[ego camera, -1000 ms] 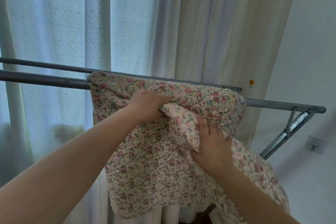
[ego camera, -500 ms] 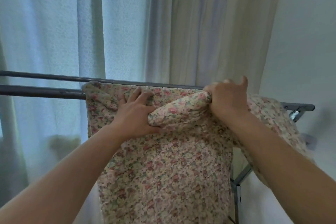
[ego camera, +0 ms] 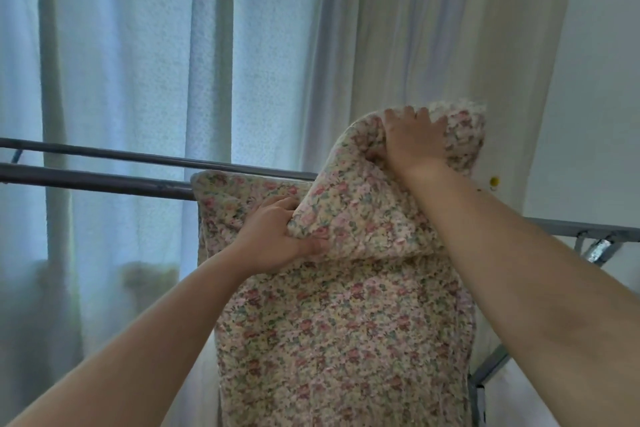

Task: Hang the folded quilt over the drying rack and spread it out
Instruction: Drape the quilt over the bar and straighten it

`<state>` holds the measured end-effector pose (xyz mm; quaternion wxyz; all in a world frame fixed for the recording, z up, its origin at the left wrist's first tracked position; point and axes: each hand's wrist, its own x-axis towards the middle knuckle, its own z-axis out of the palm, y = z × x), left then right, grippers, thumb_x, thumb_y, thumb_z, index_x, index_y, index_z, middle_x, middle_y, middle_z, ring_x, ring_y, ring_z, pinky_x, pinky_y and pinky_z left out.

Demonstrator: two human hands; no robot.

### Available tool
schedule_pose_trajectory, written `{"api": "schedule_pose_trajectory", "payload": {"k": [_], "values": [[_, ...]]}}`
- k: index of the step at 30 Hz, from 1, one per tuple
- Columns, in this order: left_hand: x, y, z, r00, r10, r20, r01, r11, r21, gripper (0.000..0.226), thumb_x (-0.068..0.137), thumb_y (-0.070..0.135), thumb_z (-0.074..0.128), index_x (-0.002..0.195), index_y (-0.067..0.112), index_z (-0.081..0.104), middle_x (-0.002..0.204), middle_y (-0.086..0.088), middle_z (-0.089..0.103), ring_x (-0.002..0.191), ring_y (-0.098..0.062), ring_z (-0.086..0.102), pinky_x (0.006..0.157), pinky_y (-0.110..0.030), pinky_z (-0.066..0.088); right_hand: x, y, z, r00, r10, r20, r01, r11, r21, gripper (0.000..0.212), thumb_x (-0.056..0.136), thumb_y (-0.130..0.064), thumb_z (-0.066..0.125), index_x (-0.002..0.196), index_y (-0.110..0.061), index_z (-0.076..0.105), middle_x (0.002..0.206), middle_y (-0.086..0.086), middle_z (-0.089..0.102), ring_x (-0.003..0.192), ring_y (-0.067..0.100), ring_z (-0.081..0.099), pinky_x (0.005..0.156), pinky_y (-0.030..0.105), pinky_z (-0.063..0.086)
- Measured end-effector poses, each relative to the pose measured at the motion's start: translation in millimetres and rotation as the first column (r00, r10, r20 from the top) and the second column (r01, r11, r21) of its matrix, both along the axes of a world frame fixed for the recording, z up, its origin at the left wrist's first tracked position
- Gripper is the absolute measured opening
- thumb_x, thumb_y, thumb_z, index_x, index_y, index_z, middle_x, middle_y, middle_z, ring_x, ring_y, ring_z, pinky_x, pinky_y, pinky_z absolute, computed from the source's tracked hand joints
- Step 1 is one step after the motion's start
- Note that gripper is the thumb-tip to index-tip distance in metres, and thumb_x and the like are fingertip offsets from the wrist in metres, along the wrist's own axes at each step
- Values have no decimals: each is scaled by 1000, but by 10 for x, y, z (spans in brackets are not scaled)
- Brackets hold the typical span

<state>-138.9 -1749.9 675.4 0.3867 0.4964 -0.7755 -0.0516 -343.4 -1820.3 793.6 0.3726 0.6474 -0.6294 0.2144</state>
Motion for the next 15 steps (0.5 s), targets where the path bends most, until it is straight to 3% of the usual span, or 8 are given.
{"api": "schedule_pose_trajectory", "payload": {"k": [3,8,13,15], "values": [[-1,-6,14,998,-10,-58,11,1000,12,81,45,74,53,105,24,73,122,8,58,116,-16,49,101,-40,38,-87,-168,-120,960,214,182,-244,955,165,57,90,-53,43,134,-16,43,137,15,47,123,33,43,98,42,36],[16,-48,15,996,-5,-87,5,1000,4,79,45,76,52,103,26,73,114,4,64,109,-17,55,97,-39,43,-170,-191,-402,790,328,518,-524,800,294,48,100,-39,28,133,-11,48,143,13,42,130,26,40,103,30,30],[3,-30,77,965,29,-262,-3,995,100,70,38,71,62,88,24,76,87,4,74,85,-15,68,86,-40,52,-181,41,-526,637,496,590,-683,718,133,55,94,-52,33,138,-20,42,144,4,43,130,19,39,102,27,28],[-3,-25,123,942,35,-334,6,993,121,66,37,65,70,85,19,76,85,0,75,82,-18,69,85,-43,54,-153,243,-641,632,603,487,-729,676,110,76,80,-73,35,142,-29,30,146,2,39,129,16,37,102,31,27]]}}
